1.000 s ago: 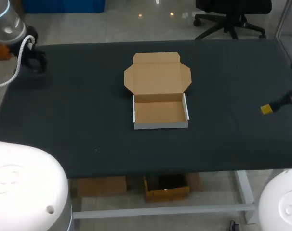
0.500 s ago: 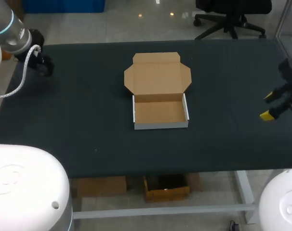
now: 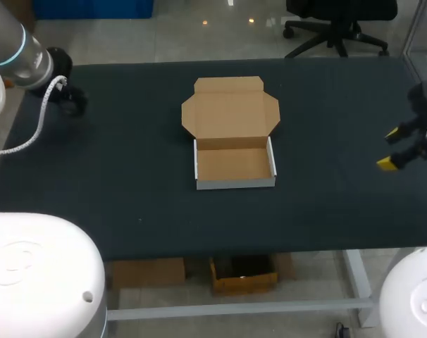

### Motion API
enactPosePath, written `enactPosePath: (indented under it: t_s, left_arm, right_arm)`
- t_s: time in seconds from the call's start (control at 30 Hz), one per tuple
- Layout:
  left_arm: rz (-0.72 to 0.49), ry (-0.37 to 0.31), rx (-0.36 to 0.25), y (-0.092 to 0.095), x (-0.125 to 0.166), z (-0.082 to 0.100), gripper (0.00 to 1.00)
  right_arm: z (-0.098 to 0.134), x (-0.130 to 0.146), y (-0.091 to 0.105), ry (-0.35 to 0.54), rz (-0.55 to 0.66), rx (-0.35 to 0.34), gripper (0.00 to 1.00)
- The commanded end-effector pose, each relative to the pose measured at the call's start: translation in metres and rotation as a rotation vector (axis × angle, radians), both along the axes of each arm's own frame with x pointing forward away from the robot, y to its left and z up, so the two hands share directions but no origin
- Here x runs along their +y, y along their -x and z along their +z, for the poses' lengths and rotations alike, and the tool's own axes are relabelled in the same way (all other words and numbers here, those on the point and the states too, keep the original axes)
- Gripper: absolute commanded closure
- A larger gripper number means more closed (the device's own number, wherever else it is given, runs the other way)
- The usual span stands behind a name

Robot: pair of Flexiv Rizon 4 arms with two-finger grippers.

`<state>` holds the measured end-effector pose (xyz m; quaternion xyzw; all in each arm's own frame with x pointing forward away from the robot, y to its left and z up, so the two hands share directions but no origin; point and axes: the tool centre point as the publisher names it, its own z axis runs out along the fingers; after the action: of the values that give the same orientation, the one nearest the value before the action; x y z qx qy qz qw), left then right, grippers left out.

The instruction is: Assemble the packaging by folding the flat box into shape, placing the metal phone stand inside, and closing the box properly

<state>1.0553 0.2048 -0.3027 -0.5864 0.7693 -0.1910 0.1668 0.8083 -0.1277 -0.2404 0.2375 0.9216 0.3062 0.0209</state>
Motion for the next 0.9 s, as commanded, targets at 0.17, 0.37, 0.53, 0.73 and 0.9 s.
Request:
enactPosePath:
  t_s: [0.17,0.37,0.53,0.73,0.9]
  left_arm:
    - [-0.007,-0.025,-0.01,0.012,-0.011,0.005,1.0]
    - [-0.013,-0.036,-0.014,0.016,-0.019,0.005,1.0]
    - [-0.022,-0.038,-0.02,0.019,-0.025,0.007,1.0]
    - [-0.05,-0.036,-0.03,0.025,-0.038,0.009,1.0]
    - [-0.08,-0.033,-0.041,0.032,-0.05,0.012,1.0]
  right_arm:
    - [-0.004,0.007,-0.008,-0.008,0.014,-0.027,0.0]
    - [-0.005,0.009,-0.012,-0.018,0.018,-0.027,0.0]
    - [-0.005,0.009,-0.012,-0.018,0.018,-0.027,0.0]
    - [-0.005,0.009,-0.012,-0.018,0.018,-0.027,0.0]
    - [-0.005,0.009,-0.012,-0.018,0.018,-0.027,0.0]
